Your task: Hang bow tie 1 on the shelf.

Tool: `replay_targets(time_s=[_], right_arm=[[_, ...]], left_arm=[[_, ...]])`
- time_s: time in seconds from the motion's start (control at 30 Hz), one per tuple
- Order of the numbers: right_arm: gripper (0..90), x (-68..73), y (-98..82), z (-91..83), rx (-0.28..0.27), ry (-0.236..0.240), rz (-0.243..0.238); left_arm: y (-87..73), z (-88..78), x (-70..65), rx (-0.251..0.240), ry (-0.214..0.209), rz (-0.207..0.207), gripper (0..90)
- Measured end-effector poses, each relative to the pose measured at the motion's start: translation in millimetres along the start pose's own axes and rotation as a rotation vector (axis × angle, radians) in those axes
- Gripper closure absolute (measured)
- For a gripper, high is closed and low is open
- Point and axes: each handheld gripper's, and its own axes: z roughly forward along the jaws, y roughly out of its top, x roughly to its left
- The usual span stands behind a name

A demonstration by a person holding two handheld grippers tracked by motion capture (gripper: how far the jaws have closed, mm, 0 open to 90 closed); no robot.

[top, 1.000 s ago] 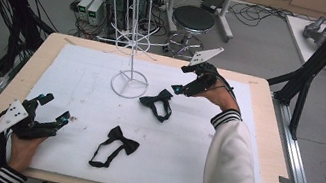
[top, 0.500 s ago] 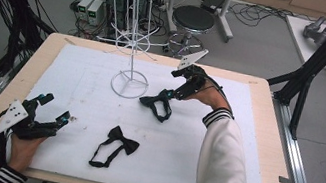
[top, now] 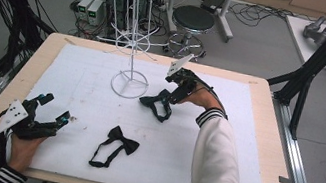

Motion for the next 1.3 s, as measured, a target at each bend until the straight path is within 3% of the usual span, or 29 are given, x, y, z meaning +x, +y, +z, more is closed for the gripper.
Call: replay_targets(time_s=[0.4,0.5,0.57,0.9,0.97,1.0,1.13,1.3], right_arm=[[10.8,-1.6,-0.7,20.7,0.066,-0.018,-0.03],[11.0,-1.6,-1.5,25.5,0.079,-0.015,-0.025],[17.0,-2.4,-2.1,28.9,0.083,-0.008,-0.028],[17.9,-2.6,-3.7,42.3,0.116,0.01,-0.033],[20.9,-1.6,-3.9,44.2,0.121,0.016,-0.01],[24.1,-1.6,-3.0,46.5,0.117,0.017,-0.032],[26.8,-1.3,-2.4,48.5,0.116,0.019,-0.031],[34.7,-1.7,-1.9,50.3,0.134,0.016,-0.067]], left_arm=[[0.1,-0.1,0.0,0.001,0.0,0.001,13.1],[0.0,-0.1,0.0,0.001,0.0,0.001,13.1],[0.0,0.1,-0.2,-0.001,0.0,-0.001,13.1],[0.0,-0.2,0.1,0.001,0.0,-0.001,13.0],[0.0,-0.2,0.2,0.001,0.0,-0.001,13.0],[0.0,-0.2,0.2,0.001,0.0,-0.001,13.0],[0.0,-0.1,0.2,0.0,0.0,-0.001,13.1],[0.0,-0.2,0.2,0.001,0.0,-0.001,13.0]])
